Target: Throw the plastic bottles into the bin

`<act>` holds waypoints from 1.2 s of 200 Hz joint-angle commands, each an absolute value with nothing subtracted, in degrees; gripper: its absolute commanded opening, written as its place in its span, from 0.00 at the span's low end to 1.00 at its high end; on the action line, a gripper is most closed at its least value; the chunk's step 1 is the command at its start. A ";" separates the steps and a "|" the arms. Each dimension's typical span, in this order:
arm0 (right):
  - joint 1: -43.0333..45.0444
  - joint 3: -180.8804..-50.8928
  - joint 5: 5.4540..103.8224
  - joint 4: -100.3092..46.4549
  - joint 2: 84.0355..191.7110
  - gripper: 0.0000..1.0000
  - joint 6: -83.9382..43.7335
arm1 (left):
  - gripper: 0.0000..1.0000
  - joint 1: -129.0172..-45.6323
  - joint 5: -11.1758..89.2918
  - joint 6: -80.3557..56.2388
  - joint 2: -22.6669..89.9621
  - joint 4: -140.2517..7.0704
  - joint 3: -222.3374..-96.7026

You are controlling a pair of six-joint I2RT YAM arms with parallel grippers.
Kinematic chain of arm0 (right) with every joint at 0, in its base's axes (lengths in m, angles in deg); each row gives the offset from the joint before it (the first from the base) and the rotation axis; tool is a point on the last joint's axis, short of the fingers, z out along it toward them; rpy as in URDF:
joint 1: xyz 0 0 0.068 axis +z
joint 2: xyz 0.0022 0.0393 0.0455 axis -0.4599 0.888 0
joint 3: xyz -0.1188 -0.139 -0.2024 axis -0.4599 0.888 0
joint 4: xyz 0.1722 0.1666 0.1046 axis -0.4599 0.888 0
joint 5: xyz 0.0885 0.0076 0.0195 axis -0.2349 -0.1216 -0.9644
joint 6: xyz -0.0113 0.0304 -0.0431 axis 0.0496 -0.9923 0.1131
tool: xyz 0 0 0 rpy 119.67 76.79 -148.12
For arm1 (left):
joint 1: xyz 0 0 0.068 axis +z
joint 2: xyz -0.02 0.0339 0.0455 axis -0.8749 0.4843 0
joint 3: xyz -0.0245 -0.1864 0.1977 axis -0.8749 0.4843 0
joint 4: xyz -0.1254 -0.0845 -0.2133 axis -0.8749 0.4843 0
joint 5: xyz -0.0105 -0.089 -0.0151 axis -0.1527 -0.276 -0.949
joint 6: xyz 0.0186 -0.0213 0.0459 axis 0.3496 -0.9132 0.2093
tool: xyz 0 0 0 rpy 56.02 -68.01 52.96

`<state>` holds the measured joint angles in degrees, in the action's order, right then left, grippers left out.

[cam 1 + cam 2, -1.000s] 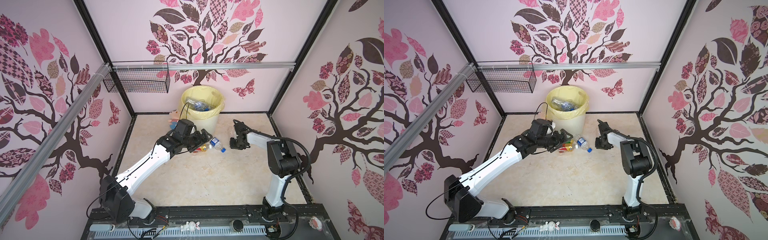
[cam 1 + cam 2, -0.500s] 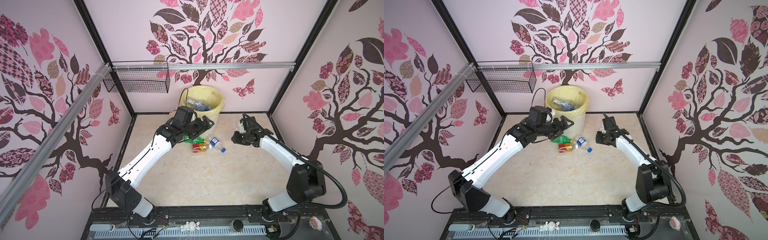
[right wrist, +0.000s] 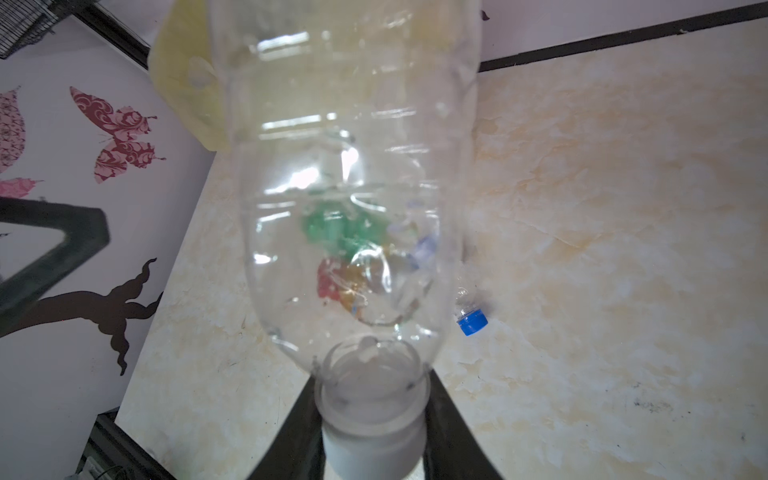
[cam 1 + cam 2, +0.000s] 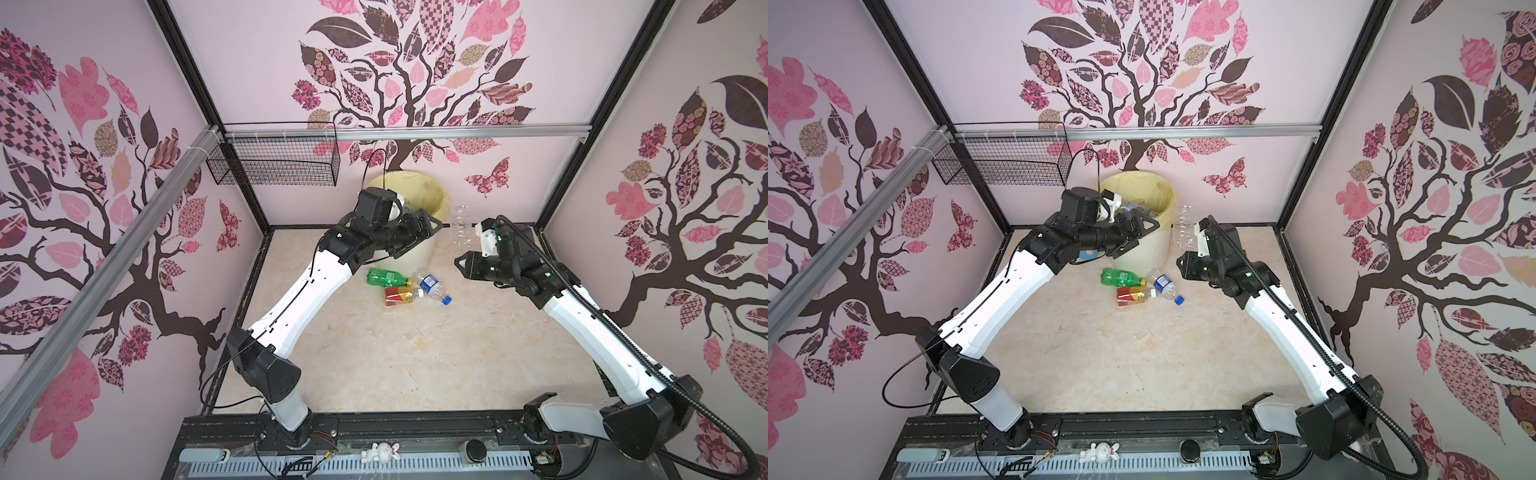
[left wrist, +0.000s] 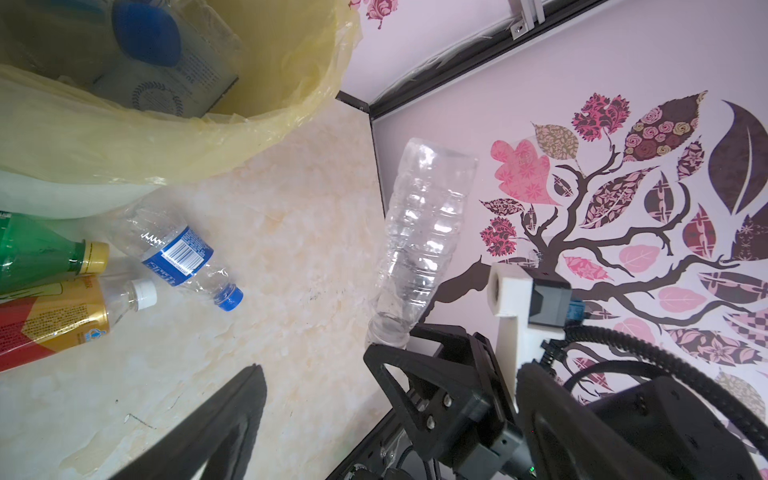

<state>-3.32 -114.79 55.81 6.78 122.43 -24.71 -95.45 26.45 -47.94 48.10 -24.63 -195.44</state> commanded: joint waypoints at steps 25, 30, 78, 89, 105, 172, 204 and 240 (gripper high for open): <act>0.74 -117.83 53.12 4.84 121.11 0.30 -22.91 | 0.97 -95.27 23.22 -47.62 49.41 -27.34 -196.99; 1.27 -118.03 53.11 4.71 121.40 0.30 -22.82 | 0.97 -95.23 23.21 -47.45 49.50 -27.32 -197.31; 5.47 -119.78 51.92 1.66 123.58 0.30 -22.10 | 0.96 -95.01 23.85 -46.52 50.82 -25.81 -200.64; 5.74 -120.32 51.49 1.26 124.02 0.30 -22.10 | 0.95 -94.83 24.36 -46.62 50.73 -25.79 -200.38; 5.76 -121.05 50.63 0.95 124.66 0.30 -21.63 | 0.90 -94.27 24.62 -47.29 50.49 -26.59 -199.58; 5.89 -121.76 47.96 -0.33 125.80 0.34 -18.98 | 0.65 -93.11 24.09 -48.50 51.41 -31.85 -199.21; 5.85 -124.19 48.45 0.79 127.03 0.40 -17.97 | 0.57 -92.98 23.98 -48.39 52.66 -33.19 -200.92; 5.85 -128.05 53.19 3.07 128.21 0.63 -17.61 | 0.54 -91.66 27.08 -47.27 52.67 -32.75 -202.69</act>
